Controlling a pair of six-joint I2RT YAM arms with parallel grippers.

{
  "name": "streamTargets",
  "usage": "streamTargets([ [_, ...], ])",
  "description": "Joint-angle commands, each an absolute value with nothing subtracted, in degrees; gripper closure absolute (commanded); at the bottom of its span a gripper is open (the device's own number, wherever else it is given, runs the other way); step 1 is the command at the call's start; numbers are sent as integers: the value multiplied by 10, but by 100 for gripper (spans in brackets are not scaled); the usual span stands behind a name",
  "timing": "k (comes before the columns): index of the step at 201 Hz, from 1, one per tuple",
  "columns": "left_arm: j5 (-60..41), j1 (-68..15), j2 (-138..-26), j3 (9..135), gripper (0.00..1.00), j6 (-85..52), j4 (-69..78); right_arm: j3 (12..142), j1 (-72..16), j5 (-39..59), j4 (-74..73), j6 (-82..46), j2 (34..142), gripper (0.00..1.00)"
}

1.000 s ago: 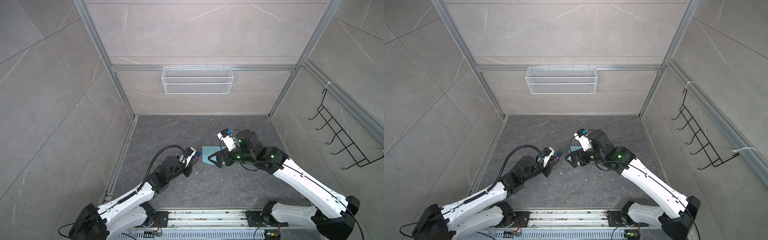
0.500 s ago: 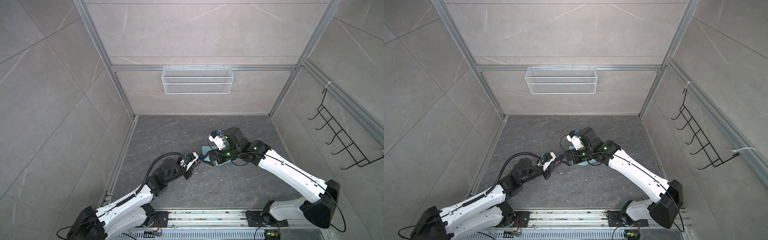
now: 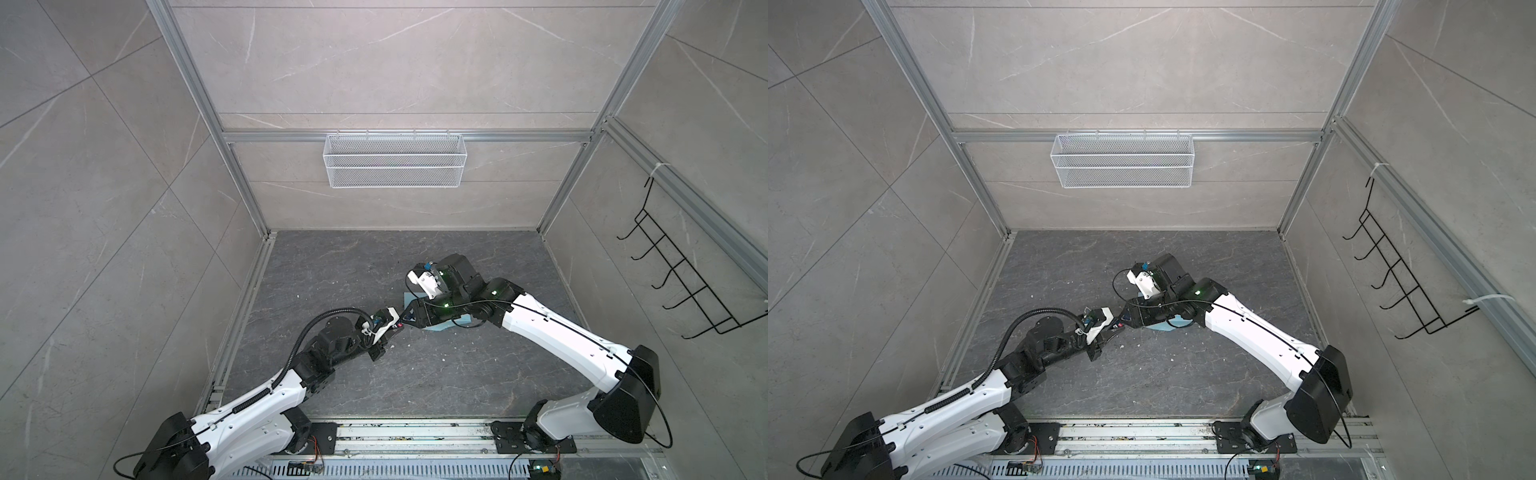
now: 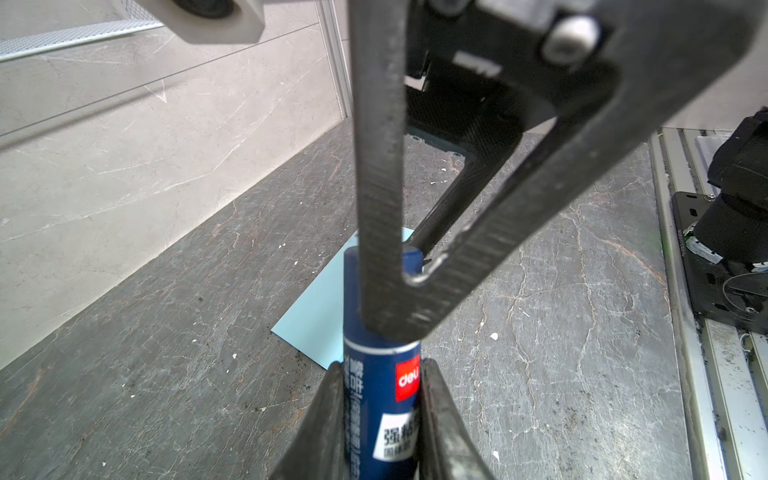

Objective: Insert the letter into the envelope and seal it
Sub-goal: 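Bring the glue stick to the right gripper and grasp its cap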

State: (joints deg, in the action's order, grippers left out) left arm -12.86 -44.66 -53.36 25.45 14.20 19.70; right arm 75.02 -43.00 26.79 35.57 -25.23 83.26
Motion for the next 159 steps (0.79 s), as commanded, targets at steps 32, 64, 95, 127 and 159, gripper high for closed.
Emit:
streamTargets([
  [32,-150,-449,-530,255,100,158,228,767,-429,286,337,-254,846,65],
  [64,-150,-449,-535,258,100,159,225,767,-429,291,339,-250,853,74],
  [95,-148,-449,-544,261,100,160,219,766,-429,286,345,-239,848,80],
  [127,-155,-449,-555,256,100,148,215,776,-429,270,368,-212,835,83],
  [159,-164,-449,-568,245,100,129,221,786,-426,249,395,-185,818,83],
])
